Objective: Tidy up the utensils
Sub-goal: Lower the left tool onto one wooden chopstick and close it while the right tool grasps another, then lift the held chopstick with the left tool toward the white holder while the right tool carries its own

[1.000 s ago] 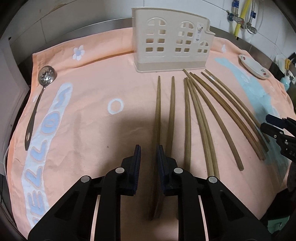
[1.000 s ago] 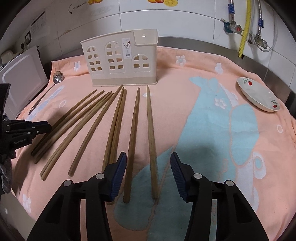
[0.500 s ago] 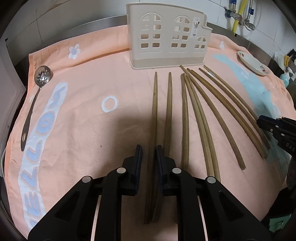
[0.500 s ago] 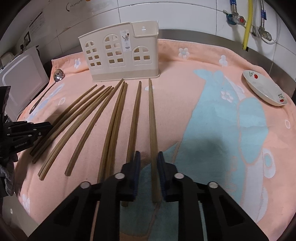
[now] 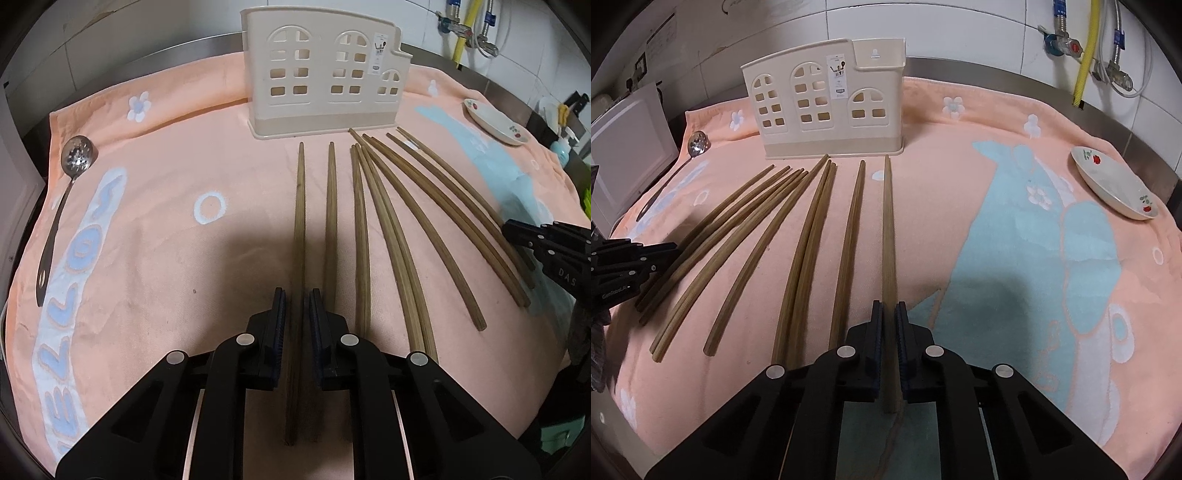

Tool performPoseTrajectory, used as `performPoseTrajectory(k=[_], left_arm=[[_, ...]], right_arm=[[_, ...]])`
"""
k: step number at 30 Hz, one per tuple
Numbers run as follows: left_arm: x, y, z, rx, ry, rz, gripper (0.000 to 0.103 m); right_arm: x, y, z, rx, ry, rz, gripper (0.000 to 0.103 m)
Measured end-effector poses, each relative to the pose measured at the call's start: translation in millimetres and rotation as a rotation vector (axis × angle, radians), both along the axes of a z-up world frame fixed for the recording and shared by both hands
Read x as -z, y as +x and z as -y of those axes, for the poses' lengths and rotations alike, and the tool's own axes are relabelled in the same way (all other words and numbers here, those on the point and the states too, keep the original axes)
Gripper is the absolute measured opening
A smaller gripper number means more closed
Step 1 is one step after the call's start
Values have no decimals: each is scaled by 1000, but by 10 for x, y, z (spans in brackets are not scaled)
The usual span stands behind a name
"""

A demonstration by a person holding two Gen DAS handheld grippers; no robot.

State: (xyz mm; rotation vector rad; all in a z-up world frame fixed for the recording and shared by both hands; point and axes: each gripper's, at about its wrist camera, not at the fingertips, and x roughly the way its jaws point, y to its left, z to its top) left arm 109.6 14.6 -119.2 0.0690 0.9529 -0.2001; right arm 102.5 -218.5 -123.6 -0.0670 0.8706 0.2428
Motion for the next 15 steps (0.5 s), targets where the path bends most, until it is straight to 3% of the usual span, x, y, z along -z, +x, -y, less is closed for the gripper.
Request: performPoseTrajectory(k=[2,15], left_arm=[[-14,12,-16,-7,-7,-3,7],[-444,-63,-107,10,-43,82,6]], right_arm=[[-23,-8,-1,3,7,4,7],[-668,-172,42,-21,38,167,7]])
